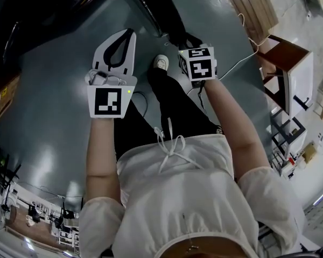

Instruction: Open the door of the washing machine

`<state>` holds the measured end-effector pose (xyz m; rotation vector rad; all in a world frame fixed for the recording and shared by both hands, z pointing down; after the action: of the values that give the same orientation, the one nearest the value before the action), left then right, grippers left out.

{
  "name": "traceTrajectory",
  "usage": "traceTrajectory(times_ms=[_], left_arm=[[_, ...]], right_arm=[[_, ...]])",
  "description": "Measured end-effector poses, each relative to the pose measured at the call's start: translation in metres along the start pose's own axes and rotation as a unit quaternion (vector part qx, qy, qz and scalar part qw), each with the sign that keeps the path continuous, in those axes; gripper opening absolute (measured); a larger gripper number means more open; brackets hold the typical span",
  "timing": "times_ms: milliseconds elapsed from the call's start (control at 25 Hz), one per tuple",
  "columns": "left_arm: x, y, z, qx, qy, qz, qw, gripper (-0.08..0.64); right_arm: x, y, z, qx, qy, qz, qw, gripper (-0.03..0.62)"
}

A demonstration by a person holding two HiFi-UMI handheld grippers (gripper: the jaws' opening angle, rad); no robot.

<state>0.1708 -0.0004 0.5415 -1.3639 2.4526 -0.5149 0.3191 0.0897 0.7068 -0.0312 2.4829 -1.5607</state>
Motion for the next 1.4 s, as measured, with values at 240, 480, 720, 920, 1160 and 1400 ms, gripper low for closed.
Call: traceTrajectory(times_ms=[240,480,720,920,1160,1400], left_arm=[[-0.024,-0.029,0.012,0.008,-0.010,-0.011,0.9999,0.023],[-0.033,-0.047,0.026,0.014,-0.013,-0.019,0.9996,0.023],[-0.043,-0.070,0.039,0.015,-0.015,-0.028,0.9994,0.023],[-0.045,-0.090,0.048,0.016,-0.013,-0.033,0.9992,0.023],[-0.051,-0.112,0.053,0.015,-0.013,-0.043,0.9989,0.023],[-0.056,-0.122,0.057,0.016,-0.018,-0.054,0.9982,0.023]], right_arm=[[-0.034,-0.002,0.012,-0.005,0.016,0.013,1.000,0.084],[-0.051,-0.002,0.027,-0.001,0.014,0.034,0.999,0.089],[-0.082,-0.003,0.038,0.012,0.014,0.029,0.999,0.094],[-0.103,-0.003,0.048,0.017,0.004,0.026,0.999,0.098],[-0.128,-0.006,0.062,0.010,0.015,0.014,1.000,0.103],[-0.141,-0.009,0.071,0.008,0.006,0.011,1.000,0.109]])
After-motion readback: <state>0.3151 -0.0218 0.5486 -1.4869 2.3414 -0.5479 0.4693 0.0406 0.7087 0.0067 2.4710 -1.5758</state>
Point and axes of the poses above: the fingertips, and each gripper's own axes: y backward along the fingers, x to its left, z out of its top, the point moved 1 cm from there along y, backward along the fingers, and after that the axes turned 9 degrees about -y, right-handed, at the moved point
